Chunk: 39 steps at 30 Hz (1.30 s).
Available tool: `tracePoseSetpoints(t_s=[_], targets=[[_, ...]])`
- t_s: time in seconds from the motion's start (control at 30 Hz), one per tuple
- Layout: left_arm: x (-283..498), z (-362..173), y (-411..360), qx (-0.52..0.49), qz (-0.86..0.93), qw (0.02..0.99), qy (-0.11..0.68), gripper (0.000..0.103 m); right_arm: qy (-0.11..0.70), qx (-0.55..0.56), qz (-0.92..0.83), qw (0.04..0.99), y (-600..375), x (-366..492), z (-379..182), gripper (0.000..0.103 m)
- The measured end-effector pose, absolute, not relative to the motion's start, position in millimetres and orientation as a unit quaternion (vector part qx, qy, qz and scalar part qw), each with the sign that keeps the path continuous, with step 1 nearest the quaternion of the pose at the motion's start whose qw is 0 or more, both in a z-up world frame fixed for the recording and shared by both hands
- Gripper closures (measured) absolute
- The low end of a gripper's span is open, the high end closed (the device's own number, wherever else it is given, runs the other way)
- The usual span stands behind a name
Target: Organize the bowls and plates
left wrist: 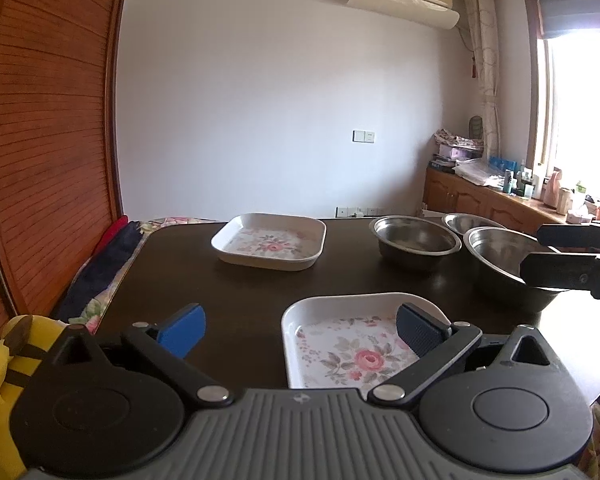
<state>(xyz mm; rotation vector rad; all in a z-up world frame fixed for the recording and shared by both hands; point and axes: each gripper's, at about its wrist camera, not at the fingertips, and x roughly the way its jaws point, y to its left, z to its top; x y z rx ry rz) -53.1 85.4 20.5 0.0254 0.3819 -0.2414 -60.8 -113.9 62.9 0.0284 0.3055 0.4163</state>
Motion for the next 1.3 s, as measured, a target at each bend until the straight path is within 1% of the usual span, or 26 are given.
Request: tracePoseSetpoints(t_s=[0.23,0.4,0.6,0.8,1.03,1.1,1.23,1.3], targets=[[-51.0,30.1,86.5,0.017,-0.119,0.976,0.181,0.0,0.137,0.01,0.199,0.97,-108.7,-57.8,69.3,0.0],[-37.4,39.6,91.4,0.024,-0.121,0.976,0.181,0.0,0.151,0.018,0.194,0.969,-110.2,-39.4,78.1,0.0],[-6.8,55.2,103.2,0.02,-0.127,0.974,0.188,0.0,0.169,0.022,0.212,0.962,-108.2,-10.6,99.2,0.0],[33.4,75.2,111.7,0.018,-0.131,0.971,0.197,0.0,0.172,-0.008,0.236,0.956,-91.5,22.9,129.1,0.0],[77.0,96.8,112.9,0.042,-0.133,0.97,0.197,0.0,0.193,-0.023,0.251,0.948,-79.0,69.6,146.5,0.0],[88.8,99.9,114.7,0.039,-0.138,0.969,0.199,0.0,0.203,-0.015,0.254,0.946,-76.3,82.2,148.1,0.002],[115.3,96.9,117.8,0.037,-0.145,0.966,0.212,0.0,0.225,-0.01,0.258,0.939,-66.2,106.1,143.6,0.013],[127.1,92.4,120.4,0.034,-0.146,0.964,0.222,0.001,0.235,-0.013,0.25,0.939,-61.7,119.1,139.9,0.015]])
